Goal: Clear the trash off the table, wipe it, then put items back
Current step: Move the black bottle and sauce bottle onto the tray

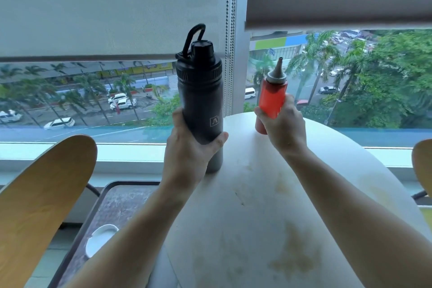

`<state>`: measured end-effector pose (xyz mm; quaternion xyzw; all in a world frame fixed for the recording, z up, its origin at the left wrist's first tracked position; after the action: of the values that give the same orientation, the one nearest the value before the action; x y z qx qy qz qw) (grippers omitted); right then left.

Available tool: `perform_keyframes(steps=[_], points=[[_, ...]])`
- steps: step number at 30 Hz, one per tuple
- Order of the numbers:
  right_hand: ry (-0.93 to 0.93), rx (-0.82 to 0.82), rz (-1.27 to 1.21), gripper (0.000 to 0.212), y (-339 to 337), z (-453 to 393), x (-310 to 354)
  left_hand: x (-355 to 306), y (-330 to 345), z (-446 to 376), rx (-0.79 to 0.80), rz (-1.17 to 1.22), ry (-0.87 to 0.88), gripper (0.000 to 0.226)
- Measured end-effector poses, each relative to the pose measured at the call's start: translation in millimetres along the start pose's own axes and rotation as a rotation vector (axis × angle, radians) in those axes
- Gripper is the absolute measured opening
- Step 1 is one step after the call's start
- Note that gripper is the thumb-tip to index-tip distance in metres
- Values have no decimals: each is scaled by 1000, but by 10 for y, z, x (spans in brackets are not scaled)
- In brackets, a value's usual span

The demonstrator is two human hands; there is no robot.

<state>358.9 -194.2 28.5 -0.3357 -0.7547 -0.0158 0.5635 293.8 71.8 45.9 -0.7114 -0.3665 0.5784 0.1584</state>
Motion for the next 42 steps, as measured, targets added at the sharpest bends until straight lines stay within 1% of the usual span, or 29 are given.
perform_keyframes(steps=[15,23,29,33,38,42], points=[[-100,-12,33,54,-142,230,370,-40,-28,-4,54,8,19,74],[-138,4,28,57,-129,414,680,78,-218,-16,90,25,21,69],[-146,53,-17,62,85,640,981,235,-589,-92,58,41,35,68],[-144,82,-63,58,284,809,1199,431,-882,-151,34,48,38,72],[-150,132,-116,56,637,1082,1494,787,-1242,-171,28,89,40,68],[-137,190,-150,55,997,1327,1699,1179,-1485,-201,22,123,6,67]])
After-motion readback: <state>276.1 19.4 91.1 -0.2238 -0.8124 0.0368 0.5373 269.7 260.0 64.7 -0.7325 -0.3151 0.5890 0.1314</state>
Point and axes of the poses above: each hand's wrist, its own z-axis away from the middle knuckle, its own y-axis out of the palm, x = y × z, the point moved 9 cm from there along -z, towards the middle knuckle, and after that the axes turned 14 degrees about -z, right-handed, at the moved point
